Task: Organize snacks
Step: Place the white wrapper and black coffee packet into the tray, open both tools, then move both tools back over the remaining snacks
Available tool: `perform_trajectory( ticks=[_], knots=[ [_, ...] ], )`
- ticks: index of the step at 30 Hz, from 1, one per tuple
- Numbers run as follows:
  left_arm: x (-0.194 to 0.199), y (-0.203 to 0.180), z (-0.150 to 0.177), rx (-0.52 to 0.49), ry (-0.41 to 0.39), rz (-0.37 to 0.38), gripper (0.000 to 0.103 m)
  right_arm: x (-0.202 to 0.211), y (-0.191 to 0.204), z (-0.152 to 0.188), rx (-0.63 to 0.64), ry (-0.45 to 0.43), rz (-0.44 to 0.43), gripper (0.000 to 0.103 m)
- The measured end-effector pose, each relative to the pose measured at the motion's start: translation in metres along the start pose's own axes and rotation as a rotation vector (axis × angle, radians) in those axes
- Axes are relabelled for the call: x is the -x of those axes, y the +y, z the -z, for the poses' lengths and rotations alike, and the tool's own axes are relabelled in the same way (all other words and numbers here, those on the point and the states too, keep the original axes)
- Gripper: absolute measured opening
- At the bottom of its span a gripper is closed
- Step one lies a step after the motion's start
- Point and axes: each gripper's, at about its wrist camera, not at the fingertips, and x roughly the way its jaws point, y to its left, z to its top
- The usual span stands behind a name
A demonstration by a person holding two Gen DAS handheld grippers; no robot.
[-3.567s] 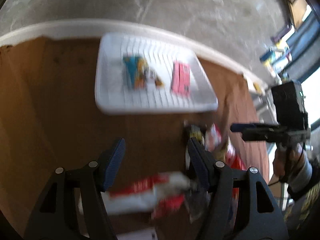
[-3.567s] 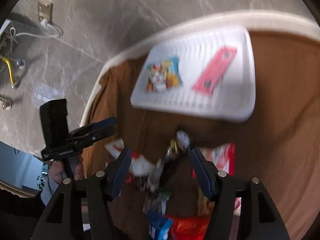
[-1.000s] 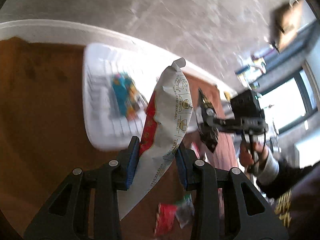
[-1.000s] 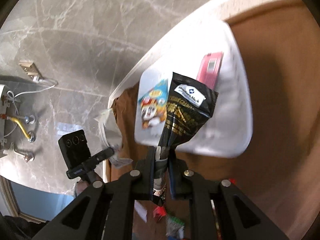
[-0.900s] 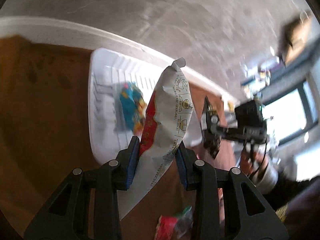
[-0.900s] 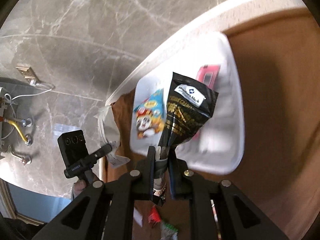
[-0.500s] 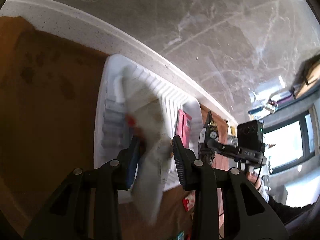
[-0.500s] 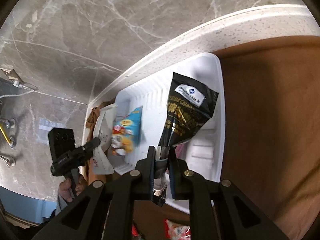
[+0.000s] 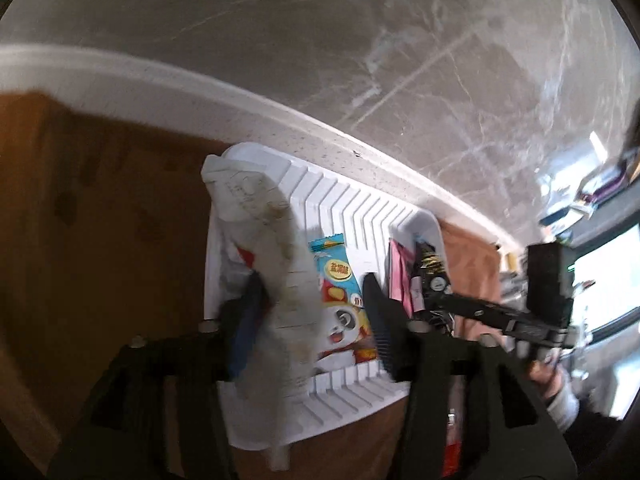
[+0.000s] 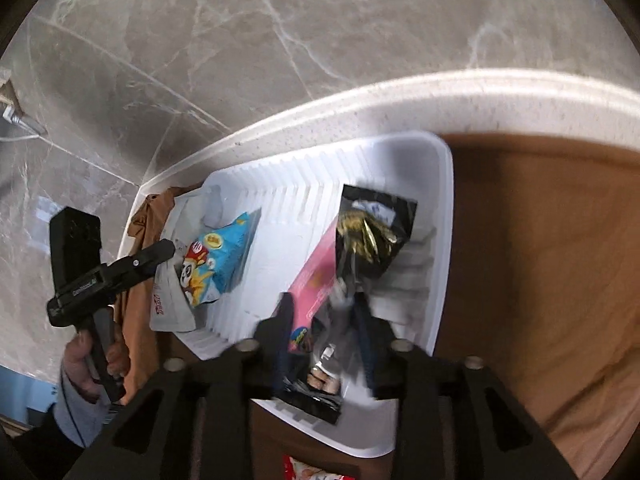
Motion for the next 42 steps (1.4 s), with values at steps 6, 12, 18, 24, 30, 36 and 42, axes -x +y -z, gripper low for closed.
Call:
perform_trajectory(
  ticks=[6,12,18,24,30,36,42],
  knots=[
    [-0.013,-0.020,-0.005,-0.065,0.036,-0.002,0.069,0.009,0.010,-0.002,0.031,-0.044,0.022,0.044],
    [-0.023,-0.029,-0.002,-0.079,0.081,-0.013,0.070,0.015,0.009,0.001,0.030,-0.061,0.010,0.045],
    [-0.006,-0.020,-0.006,-0.072,0.037,-0.072,0.070,0.021,0.020,0.006,0.055,-0.081,0.019,0.045],
    [0.031,-0.037,-0.002,-0.146,-0.047,-0.125,0.070,0.038,0.032,0.017,0.080,-0.102,0.004,0.045],
    [0.062,-0.076,0.035,-0.297,-0.043,-0.148,0.070,0.066,0.052,0.044,0.136,-0.108,-0.010,0.053],
    [0.066,-0.117,0.099,-0.400,0.055,-0.064,0.070,0.090,0.062,0.095,0.184,-0.074,-0.001,0.055],
    [0.054,-0.157,0.170,-0.506,0.221,0.026,0.070,0.108,0.063,0.151,0.258,0.006,0.030,0.056]
  ],
)
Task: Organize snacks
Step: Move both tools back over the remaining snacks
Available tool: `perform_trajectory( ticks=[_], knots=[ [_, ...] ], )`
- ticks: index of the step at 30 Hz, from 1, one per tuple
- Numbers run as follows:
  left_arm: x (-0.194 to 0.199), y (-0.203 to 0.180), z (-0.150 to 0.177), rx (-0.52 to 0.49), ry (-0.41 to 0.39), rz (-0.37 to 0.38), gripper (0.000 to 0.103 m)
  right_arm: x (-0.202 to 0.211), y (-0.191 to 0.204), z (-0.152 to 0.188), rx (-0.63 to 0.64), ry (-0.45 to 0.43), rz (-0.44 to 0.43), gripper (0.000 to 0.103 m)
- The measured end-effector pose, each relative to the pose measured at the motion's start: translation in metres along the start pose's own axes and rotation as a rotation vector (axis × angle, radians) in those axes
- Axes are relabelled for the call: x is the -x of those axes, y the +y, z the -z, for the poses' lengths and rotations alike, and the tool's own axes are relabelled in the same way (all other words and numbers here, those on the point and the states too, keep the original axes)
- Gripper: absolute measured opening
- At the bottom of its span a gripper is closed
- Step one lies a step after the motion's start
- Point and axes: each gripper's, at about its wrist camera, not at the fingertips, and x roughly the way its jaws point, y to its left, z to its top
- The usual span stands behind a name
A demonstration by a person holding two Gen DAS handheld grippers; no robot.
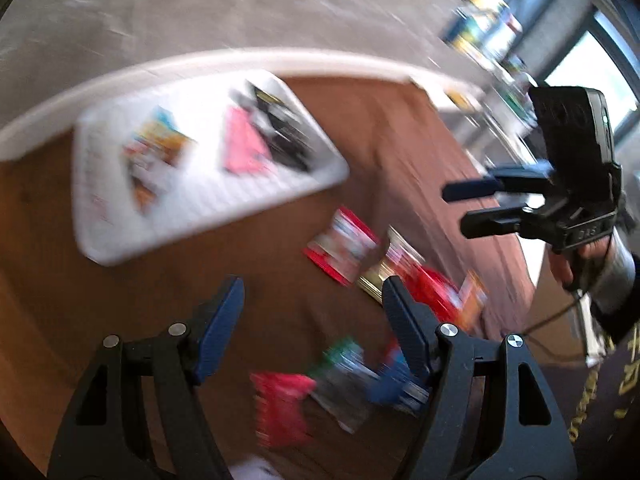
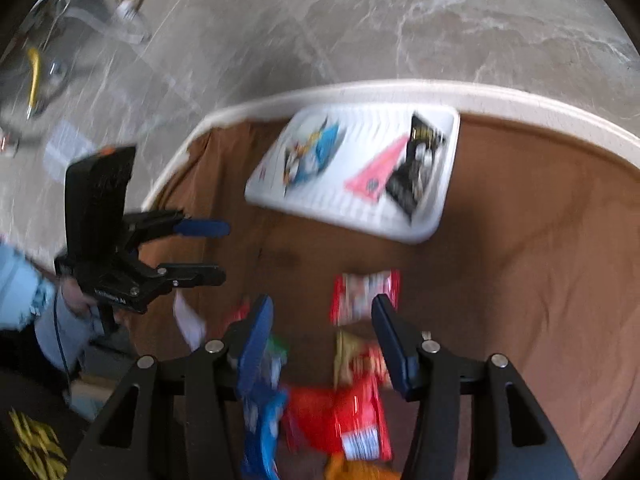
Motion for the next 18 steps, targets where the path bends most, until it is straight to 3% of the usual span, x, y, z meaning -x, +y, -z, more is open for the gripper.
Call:
perform_trajectory(
  ticks=[3,10,18],
  knots=[
    [-0.015,-0.029,0.015,-0.059,0.060,0.029,0.070,0.005,0.007,0.036,0.090,0.070,0.058,0.057],
    [-0.051,-0.085,0.041,-0.162,0.154,0.083,0.070,0.001,0.006,0.101,0.159,0.184,0.118,0.057],
    [-0.089,-0.120,0.047,-0.238,0.229,0.076,0.070,-0.011,0.012,0.145,0.261,0.249,0.190,0.058]
  ],
)
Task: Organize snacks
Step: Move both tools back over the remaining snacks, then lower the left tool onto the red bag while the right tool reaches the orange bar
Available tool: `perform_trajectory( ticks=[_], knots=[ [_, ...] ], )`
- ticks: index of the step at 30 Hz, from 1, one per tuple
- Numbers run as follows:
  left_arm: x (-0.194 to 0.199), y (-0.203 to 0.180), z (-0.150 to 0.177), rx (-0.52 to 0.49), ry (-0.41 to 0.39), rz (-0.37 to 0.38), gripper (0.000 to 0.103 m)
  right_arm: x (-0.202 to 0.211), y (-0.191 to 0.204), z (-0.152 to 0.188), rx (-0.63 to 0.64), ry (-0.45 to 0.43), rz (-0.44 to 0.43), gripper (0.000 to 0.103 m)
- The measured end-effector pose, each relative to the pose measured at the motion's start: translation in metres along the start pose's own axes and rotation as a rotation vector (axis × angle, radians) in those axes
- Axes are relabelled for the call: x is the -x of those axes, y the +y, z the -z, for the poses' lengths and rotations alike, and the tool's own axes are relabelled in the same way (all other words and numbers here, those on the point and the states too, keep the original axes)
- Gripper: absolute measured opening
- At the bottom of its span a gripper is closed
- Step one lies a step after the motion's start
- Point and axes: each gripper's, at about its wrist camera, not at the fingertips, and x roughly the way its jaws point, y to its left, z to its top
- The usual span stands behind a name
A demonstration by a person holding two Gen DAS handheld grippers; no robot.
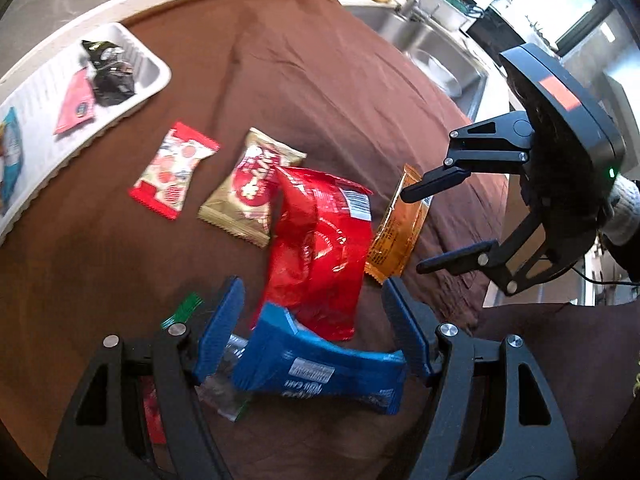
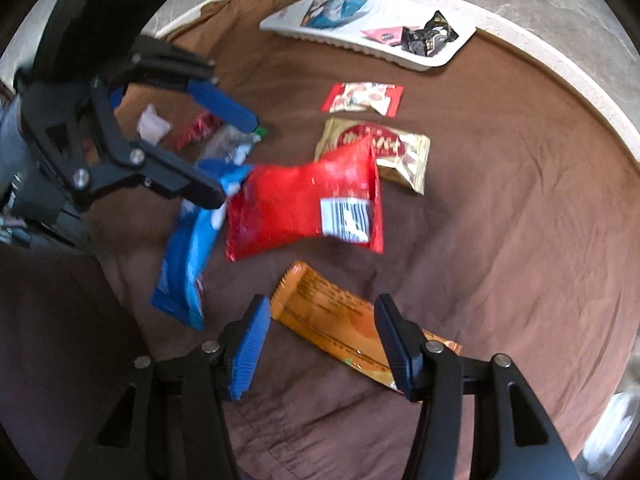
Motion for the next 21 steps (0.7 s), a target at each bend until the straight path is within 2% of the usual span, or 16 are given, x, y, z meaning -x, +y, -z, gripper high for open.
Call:
perform_trajectory(
  ticks=[8,18,21],
  knots=[
    [-0.031,-0.002,-0.012,0.009,0.061,-0.021,0.070,-0.011,0.006,0.009,0.156,0.053,0.084,0.058],
    [-0.047,-0.005,-0.017,0.045,0.088,-0.041,0.070,-0.025,0.003,0.015,0.260,0.114,0.070,0.059],
    [-0.048,-0.004,-0.016,0.056,0.089,-0.039,0.070,-0.026,0.006,0.017,0.285,0.115,0.084,0.055]
  ],
)
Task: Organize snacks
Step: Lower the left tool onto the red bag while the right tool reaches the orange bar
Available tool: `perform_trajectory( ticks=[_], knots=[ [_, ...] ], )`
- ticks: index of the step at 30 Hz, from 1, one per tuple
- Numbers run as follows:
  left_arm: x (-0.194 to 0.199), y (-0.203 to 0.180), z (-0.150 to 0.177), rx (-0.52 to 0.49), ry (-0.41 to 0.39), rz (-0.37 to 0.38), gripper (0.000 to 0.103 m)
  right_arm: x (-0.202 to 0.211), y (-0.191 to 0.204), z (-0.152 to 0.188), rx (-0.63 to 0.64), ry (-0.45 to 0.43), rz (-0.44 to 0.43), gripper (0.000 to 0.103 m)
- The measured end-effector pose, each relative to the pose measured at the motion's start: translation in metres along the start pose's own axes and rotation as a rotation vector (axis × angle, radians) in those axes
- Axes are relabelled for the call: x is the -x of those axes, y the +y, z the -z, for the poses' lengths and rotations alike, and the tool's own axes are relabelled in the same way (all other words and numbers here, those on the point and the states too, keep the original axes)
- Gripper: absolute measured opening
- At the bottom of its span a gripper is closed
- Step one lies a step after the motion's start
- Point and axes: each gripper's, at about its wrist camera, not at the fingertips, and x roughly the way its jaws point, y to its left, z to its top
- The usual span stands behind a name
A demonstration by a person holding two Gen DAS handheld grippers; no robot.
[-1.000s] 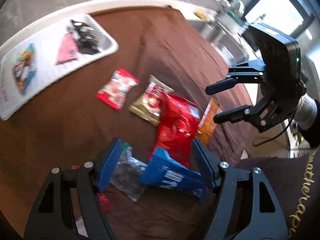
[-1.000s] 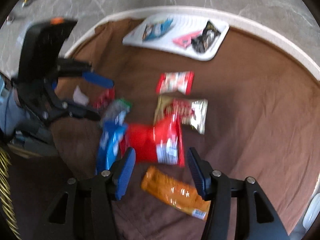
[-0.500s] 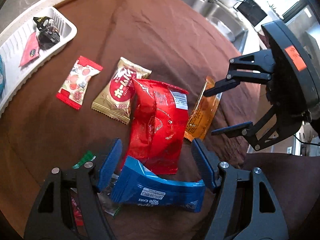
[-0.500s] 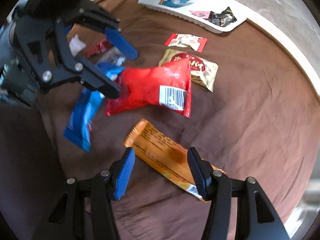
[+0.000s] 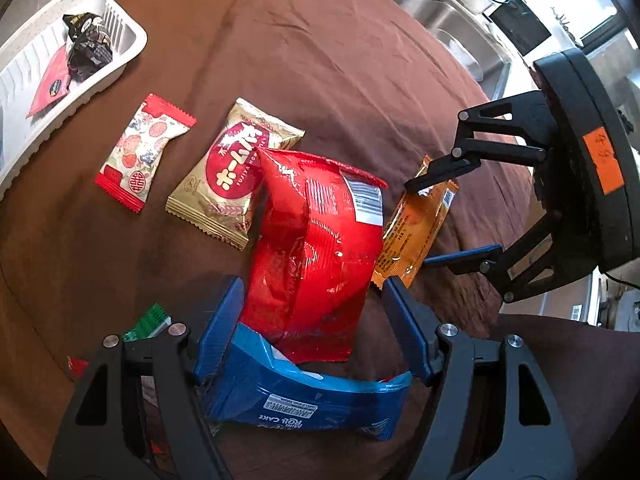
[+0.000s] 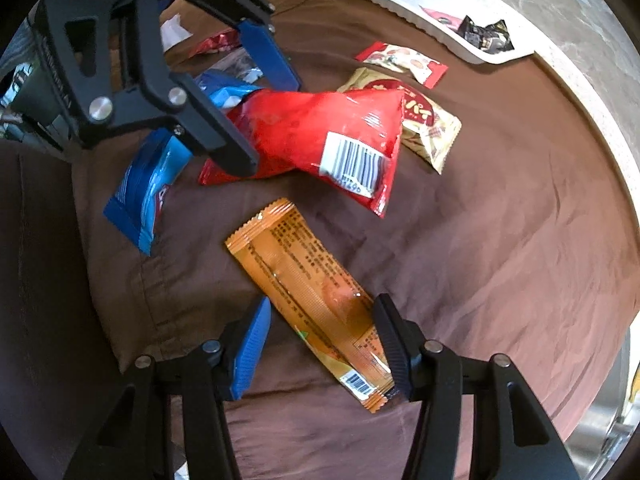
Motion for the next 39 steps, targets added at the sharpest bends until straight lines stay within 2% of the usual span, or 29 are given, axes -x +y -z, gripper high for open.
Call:
perform_trajectory(
  ticks=[4,6,8,11,12,22,30,35,36,37,38,39],
  knots=[
    [-0.006,-0.001,0.003,-0.010,0.009,-0.002,0.068,0.002,0.005,0.000,0.003,-0.008,-0.005,0.040],
    [-0.010,0.000,0.004,-0.005,0.015,0.003,0.064,0.003,0.004,-0.001,-0.007,-0.013,-0.022,0.027],
    [-0.011,0.002,0.004,0.003,0.005,0.011,0.054,0.005,0.001,-0.002,-0.014,-0.017,-0.028,0.023],
    [-0.012,0.007,0.005,0.033,-0.006,0.047,0.049,0.008,-0.004,-0.002,-0.039,-0.027,-0.035,0.018],
    [-0.012,0.008,0.005,0.036,-0.013,0.055,0.048,0.010,-0.005,-0.002,-0.046,-0.039,-0.033,0.013],
    [-0.002,0.016,0.010,0.066,-0.054,0.114,0.044,0.023,-0.032,0.009,-0.161,-0.116,-0.099,0.010],
    [0.005,0.015,0.014,0.076,-0.071,0.161,0.044,0.027,-0.048,0.013,-0.241,-0.146,-0.144,0.009],
    [0.004,0.019,0.015,0.071,-0.061,0.145,0.044,0.019,-0.033,0.011,-0.184,-0.102,-0.067,0.014],
    [0.002,0.017,0.015,0.064,-0.054,0.144,0.044,0.019,-0.031,0.010,-0.163,-0.104,-0.026,0.024],
    [0.001,0.016,0.015,0.058,-0.051,0.139,0.044,0.018,-0.029,0.008,-0.143,-0.091,-0.007,0.030],
    [0.000,0.015,0.015,0.056,-0.047,0.140,0.044,0.017,-0.026,0.007,-0.131,-0.087,-0.003,0.043],
    [0.000,0.014,0.015,0.051,-0.041,0.142,0.044,0.018,-0.025,0.006,-0.119,-0.091,0.021,0.049]
  ],
)
